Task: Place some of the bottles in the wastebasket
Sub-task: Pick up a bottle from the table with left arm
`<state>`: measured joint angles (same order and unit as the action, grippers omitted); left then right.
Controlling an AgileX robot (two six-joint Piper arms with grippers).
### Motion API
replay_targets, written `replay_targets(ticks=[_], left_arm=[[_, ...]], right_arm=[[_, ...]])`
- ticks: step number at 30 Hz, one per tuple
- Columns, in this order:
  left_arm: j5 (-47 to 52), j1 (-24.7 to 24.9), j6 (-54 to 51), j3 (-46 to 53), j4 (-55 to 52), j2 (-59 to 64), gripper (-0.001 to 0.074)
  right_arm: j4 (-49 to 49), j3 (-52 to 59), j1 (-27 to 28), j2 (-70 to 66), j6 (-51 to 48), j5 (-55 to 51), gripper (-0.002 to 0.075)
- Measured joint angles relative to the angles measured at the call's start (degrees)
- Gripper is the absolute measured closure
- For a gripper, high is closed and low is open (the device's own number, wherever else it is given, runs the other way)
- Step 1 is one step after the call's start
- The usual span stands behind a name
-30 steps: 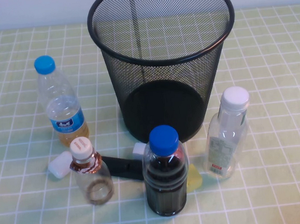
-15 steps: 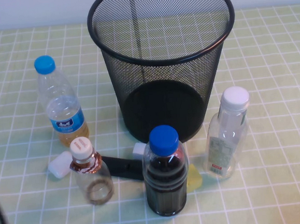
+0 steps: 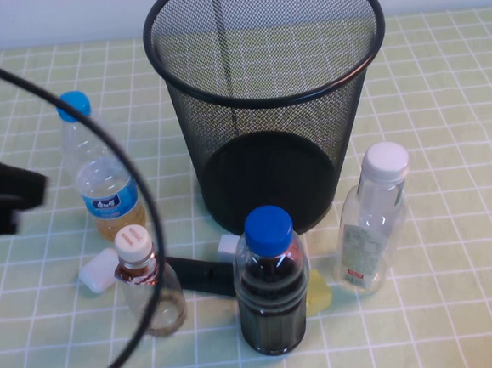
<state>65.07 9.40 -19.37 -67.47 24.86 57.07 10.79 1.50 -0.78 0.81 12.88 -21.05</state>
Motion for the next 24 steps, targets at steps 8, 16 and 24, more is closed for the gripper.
replay_targets(ticks=[8,16,24], left_arm=[[0.2,8.8,-0.3,-0.4,-1.9,10.0,0.0672],[-0.4,9.8,1.5,-1.1,-4.1,17.6,0.0241],[-0.4,9.8,2.3,-1.1,-5.8,25.1,0.0202]], right_arm=[[0.0,0.0,0.0,0.0,0.0,0.0,0.0734],[0.0,0.0,0.0,0.0,0.0,0.0,0.0734],[0.0,0.0,0.0,0.0,0.0,0.0,0.0734]])
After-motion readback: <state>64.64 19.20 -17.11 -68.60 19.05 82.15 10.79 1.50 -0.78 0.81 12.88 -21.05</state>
